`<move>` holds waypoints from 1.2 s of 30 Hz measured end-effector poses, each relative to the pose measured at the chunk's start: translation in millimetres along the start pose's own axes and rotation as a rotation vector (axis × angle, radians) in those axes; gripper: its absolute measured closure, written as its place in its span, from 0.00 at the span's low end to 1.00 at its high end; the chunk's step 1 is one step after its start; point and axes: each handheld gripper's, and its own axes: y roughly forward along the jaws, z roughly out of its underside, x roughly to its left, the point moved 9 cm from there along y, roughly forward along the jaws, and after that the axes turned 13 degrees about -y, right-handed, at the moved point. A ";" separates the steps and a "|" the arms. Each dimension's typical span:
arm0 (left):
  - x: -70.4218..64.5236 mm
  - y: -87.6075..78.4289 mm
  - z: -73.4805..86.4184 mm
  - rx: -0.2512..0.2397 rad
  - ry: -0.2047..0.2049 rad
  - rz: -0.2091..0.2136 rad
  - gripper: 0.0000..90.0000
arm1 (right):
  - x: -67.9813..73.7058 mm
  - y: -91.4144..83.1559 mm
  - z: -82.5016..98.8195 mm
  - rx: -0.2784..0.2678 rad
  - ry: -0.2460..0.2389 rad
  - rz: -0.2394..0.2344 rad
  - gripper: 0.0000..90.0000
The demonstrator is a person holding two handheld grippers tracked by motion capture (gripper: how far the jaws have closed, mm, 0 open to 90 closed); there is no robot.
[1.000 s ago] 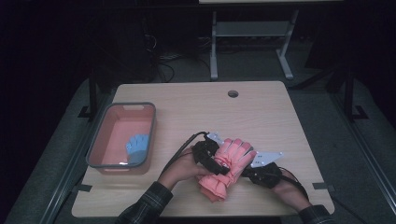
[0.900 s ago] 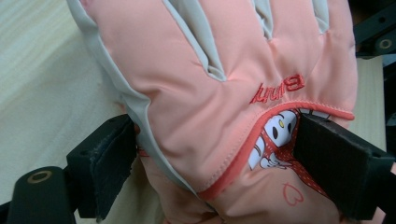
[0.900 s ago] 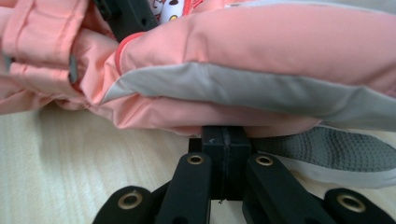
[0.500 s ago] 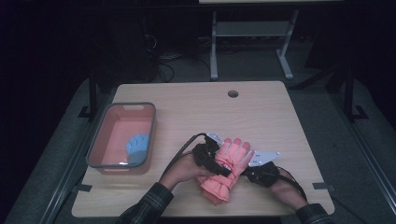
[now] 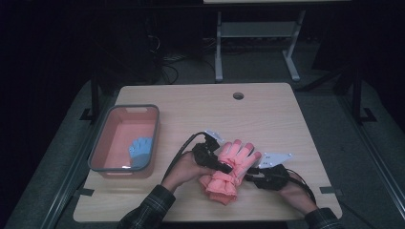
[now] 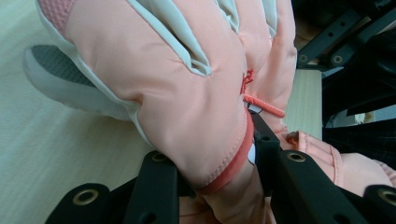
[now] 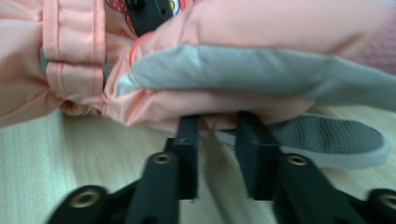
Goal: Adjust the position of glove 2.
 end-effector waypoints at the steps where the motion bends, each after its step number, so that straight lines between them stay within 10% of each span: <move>1: 0.3 -2.0 -0.3 0.000 0.002 -0.006 0.78 | -0.8 -1.7 0.5 -0.004 0.002 0.002 0.69; 11: 7.1 -20.7 -4.9 -0.033 0.001 -0.077 0.79 | -19.2 -18.7 12.3 -0.015 0.050 0.065 0.59; 22: 8.7 -52.7 -16.3 -0.092 0.009 -0.119 0.79 | -31.1 -8.4 30.6 0.084 0.104 0.115 0.23; 36: 10.5 -114.4 -31.1 -0.155 0.012 -0.201 0.79 | -31.6 -1.5 32.3 0.071 0.089 0.129 0.14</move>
